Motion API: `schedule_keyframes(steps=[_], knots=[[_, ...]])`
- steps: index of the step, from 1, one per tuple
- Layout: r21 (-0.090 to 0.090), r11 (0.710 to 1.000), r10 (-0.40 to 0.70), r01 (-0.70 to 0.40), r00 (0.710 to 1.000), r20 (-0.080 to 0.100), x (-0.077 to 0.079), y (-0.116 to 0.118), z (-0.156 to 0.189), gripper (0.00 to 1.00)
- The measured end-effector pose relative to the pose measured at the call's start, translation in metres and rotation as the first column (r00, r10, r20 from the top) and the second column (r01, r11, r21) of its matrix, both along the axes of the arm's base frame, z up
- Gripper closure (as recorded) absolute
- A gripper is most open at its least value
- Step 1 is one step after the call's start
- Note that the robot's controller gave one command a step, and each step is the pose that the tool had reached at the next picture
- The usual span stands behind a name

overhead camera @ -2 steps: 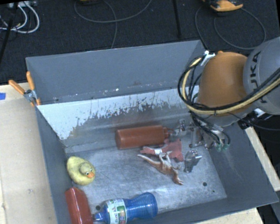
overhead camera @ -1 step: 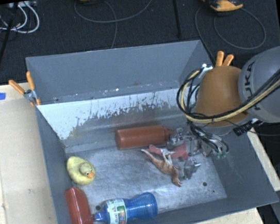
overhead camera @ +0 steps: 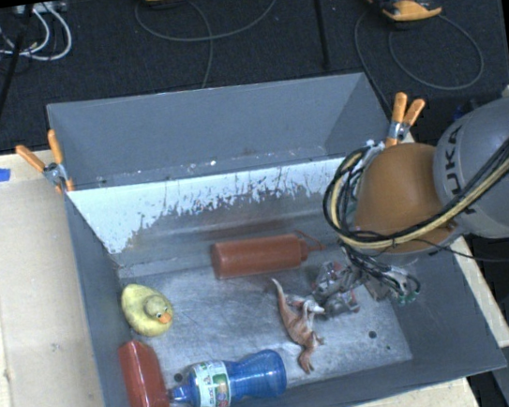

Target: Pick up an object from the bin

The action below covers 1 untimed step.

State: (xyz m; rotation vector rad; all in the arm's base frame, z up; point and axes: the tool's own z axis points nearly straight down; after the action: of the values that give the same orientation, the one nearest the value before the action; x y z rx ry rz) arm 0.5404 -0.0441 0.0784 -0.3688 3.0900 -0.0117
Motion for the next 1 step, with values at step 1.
schedule_keyframes(steps=[1], knots=[[0.000,1.000,0.002,-0.002,1.000,-0.022,-0.0061,0.0001,-0.0049,0.00]])
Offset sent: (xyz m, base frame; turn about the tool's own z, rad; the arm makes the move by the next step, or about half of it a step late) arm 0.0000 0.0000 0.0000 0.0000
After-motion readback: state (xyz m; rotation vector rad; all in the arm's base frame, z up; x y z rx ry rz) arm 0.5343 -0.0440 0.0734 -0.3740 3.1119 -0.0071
